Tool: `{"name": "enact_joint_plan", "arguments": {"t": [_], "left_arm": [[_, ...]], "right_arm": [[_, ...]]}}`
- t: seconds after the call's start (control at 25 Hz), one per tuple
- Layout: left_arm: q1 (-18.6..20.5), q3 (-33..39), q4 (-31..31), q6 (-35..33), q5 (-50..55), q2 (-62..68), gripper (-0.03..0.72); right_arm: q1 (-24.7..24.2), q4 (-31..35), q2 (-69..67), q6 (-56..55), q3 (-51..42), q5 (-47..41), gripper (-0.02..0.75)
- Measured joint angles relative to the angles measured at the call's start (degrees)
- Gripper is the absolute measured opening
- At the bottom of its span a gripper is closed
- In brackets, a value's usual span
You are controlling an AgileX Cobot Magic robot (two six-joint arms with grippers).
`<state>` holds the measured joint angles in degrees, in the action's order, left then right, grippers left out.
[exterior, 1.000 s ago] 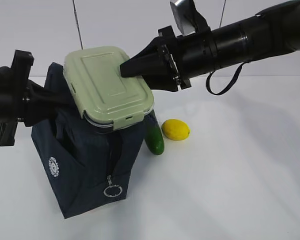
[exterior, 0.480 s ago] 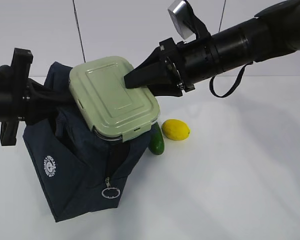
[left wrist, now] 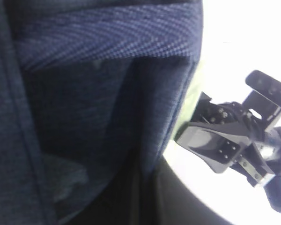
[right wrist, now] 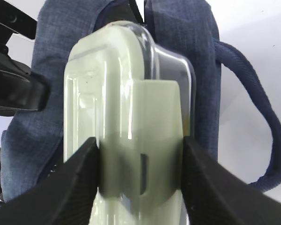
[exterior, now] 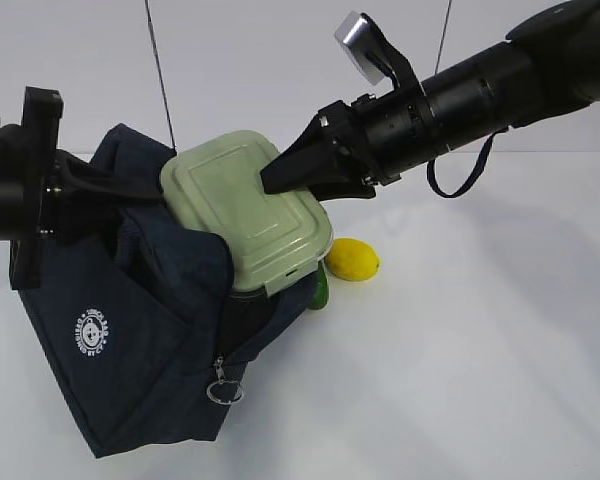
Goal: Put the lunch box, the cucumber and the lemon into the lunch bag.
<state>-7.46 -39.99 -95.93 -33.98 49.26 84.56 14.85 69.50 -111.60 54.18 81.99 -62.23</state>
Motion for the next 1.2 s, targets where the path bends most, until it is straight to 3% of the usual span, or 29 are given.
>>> {"name": "enact_joint_plan", "arguments": {"t": [0.76,1.2], "left_arm": [[0.00,0.00,-4.55,-4.09,1.80,0.00,-0.007],[0.00,0.00,-4.87,-4.09,4.58,0.00,-0.007]], "right_arm": [[0.46,-1.78,0.00,0.00,0.00,0.03,0.407],[4.25,-0.50,-0.34,2.58,0.59,1.21,0.407]]}}
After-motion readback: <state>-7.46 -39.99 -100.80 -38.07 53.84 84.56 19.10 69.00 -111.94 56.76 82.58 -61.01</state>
